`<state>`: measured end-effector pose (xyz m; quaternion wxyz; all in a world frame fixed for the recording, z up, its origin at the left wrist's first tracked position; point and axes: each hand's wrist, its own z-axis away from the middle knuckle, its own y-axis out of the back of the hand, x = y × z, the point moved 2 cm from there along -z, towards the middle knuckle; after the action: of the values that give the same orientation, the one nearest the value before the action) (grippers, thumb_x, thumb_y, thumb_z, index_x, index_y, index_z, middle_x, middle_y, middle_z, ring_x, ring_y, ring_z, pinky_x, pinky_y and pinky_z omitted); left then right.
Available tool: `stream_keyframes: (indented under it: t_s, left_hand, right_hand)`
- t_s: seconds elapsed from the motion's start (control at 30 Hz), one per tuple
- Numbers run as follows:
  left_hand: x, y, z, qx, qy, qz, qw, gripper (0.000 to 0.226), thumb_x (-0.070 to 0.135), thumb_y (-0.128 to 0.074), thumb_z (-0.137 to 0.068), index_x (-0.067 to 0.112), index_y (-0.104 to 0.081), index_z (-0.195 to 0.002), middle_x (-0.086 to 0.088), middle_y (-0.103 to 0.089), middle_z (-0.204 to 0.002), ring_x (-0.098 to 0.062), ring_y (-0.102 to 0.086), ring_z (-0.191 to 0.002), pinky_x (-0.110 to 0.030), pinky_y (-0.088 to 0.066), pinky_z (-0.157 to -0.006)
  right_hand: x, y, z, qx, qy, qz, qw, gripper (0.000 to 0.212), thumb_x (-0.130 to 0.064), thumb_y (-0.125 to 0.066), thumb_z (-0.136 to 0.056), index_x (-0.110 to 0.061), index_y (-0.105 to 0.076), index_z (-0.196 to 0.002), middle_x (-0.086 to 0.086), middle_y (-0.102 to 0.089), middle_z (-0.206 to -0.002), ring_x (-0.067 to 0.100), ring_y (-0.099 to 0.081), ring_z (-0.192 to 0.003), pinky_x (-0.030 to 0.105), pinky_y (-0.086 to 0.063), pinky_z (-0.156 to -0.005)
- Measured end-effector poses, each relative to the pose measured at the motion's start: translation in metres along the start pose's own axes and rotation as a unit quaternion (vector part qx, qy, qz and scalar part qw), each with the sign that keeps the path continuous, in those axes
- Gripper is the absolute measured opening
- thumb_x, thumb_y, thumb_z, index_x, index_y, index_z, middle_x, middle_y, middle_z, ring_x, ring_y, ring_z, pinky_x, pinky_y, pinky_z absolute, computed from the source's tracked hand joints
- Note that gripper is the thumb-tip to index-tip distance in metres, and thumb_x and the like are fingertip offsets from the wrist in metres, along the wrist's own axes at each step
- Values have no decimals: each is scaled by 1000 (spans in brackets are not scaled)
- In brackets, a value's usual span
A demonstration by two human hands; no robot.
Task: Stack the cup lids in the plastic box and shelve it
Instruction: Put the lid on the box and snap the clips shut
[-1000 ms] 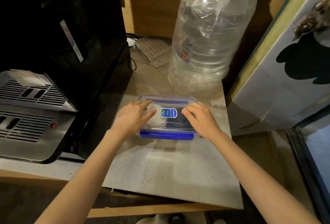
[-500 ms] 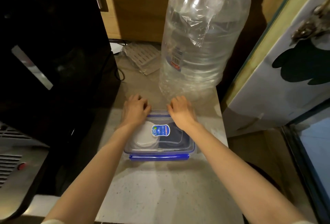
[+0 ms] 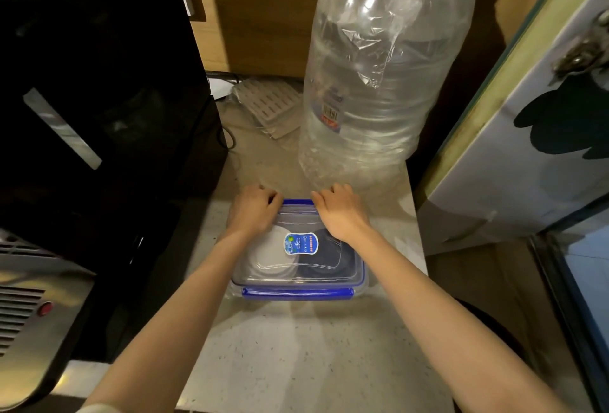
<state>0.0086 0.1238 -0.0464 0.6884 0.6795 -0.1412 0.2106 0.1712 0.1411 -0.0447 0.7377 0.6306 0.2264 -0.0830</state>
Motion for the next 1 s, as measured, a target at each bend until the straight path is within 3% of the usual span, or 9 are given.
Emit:
stream_keyframes:
  t_s: [0.1,0.17,0.27,0.47,0.6,0.7,0.8,0.9,1.0]
  left_hand:
    - [-1,4,2,28,-15,61,998,26,23,-53,-89,6,-72,-89,-9,-46,-81,-21,-45,-81,-25,-24,-65]
    - [-1,7,3,41,-22,83,995,24,24,-58,-86,6,-73,-87,-8,-48,-80,-16,-43,-78,-24,-23,-64]
    - [2,8,4,50,-26,89,994,23,26,-60,-85,9,-73,-92,-5,-49,-82,-14,-42,-79,-24,-26,-66]
    - [5,8,5,72,-49,84,993,22,23,-64,-83,3,-74,-85,-3,-46,-75,-16,-42,-77,-24,-26,-66]
    - [7,10,11,116,-69,64,989,22,22,-60,-85,4,-73,-89,-16,-65,-84,-30,-57,-83,-33,-37,-72]
    - [-3,11,20,118,43,73,989,37,30,-55,-88,11,-58,-119,-17,-56,-123,-32,-50,-114,-42,-40,-95]
    - [-22,9,50,74,214,195,954,65,48,-53,-85,13,-36,-136,-16,-34,-146,-33,-34,-132,-43,-30,-109]
    - [-35,-2,83,26,282,306,909,81,48,-61,-79,14,-21,-140,-18,-43,-140,-36,-45,-124,-42,-36,-103]
    - [-29,-15,109,4,266,422,867,91,38,-74,-71,22,-15,-139,-16,-59,-120,-32,-62,-98,-47,-49,-92]
  right_hand:
    - [5,-1,0,21,11,-56,998,40,-35,-42,-94,-5,-66,-86,9,-50,-90,27,-44,-100,35,-36,-81]
    - [8,-1,1,35,12,-116,993,36,-39,-54,-88,-7,-70,-83,-4,-36,-75,20,-40,-90,32,-35,-76]
    - [9,0,3,55,17,-168,984,32,-39,-64,-81,-8,-74,-82,-11,-29,-71,16,-38,-86,32,-38,-78]
    - [9,0,4,72,8,-174,982,31,-39,-65,-81,-9,-74,-80,-7,-35,-71,14,-41,-82,27,-33,-72]
    - [9,2,6,50,21,-102,993,35,-46,-56,-84,-15,-73,-82,3,-58,-76,22,-53,-82,31,-36,-69]
    - [16,2,9,-29,16,-109,994,30,-48,-53,-84,-24,-68,-93,5,-71,-91,24,-62,-87,32,-45,-74]
    - [25,6,19,-32,-3,-110,993,35,-52,-50,-85,-25,-66,-100,6,-71,-96,25,-62,-90,34,-48,-78]
    - [34,9,33,21,-18,-97,995,37,-51,-49,-87,-20,-66,-97,10,-71,-93,31,-62,-90,35,-48,-74]
    - [41,10,50,61,-47,-88,993,38,-52,-47,-87,-23,-65,-104,8,-71,-100,32,-62,-95,35,-49,-76]
